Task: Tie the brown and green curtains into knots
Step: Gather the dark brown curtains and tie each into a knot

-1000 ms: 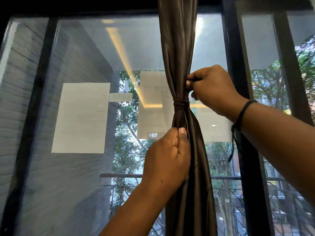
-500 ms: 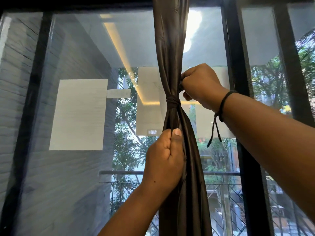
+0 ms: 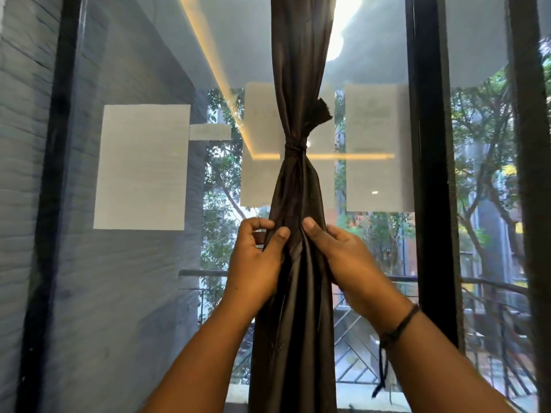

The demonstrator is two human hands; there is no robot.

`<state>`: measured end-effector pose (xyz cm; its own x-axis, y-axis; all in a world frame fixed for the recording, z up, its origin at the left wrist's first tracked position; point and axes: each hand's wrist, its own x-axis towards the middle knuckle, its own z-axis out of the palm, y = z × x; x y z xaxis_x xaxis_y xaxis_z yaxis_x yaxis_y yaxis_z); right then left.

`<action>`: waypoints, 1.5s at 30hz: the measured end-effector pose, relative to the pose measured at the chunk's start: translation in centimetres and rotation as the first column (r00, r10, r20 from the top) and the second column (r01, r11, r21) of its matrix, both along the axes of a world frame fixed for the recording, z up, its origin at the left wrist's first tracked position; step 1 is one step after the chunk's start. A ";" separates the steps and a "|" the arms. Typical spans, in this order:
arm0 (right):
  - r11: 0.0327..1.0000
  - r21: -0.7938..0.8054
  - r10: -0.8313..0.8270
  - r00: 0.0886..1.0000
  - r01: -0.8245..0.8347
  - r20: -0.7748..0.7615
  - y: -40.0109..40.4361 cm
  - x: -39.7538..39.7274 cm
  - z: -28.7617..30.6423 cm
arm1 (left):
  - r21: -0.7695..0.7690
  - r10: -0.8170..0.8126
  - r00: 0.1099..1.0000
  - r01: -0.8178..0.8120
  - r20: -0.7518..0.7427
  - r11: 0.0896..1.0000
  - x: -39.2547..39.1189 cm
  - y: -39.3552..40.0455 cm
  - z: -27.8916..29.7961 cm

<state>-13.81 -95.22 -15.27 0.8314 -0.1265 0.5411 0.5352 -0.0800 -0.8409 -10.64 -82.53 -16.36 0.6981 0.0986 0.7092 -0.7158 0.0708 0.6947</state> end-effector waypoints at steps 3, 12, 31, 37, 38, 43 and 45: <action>0.978 0.158 0.138 0.990 -0.136 -0.004 0.3 0.5 -1.7 | -0.074 0.009 1.000 -0.009 -0.002 0.997 0.2 0.3 -0.3; 0.905 0.217 -0.412 0.883 0.367 0.224 -1.1 -0.9 -1.1 | -0.082 0.429 0.892 -0.422 0.142 0.903 0.5 3.3 0.5; 0.473 -0.002 -0.647 0.349 0.881 0.678 -8.3 -3.5 4.1 | 0.430 0.501 0.552 -0.834 0.666 0.346 0.9 9.7 6.5; 0.969 -0.151 -0.164 0.964 0.198 0.209 -4.2 -1.8 -2.0 | 0.493 0.079 0.997 -0.081 0.025 0.867 0.6 6.1 0.2; 0.989 -0.143 -0.016 0.995 0.031 0.101 -3.6 -1.4 -3.4 | 0.445 -0.061 0.994 0.093 -0.086 0.891 0.4 5.5 -1.0; 0.870 -0.484 0.048 0.992 -0.097 -0.114 -1.7 -0.4 -7.8 | 0.364 -0.174 0.942 0.275 -0.286 0.890 0.0 2.7 -6.2; 0.722 -0.687 -0.138 0.990 0.085 -0.022 -2.7 -0.3 -7.5 | 0.392 0.038 0.976 0.050 -0.213 0.919 0.3 3.1 -7.0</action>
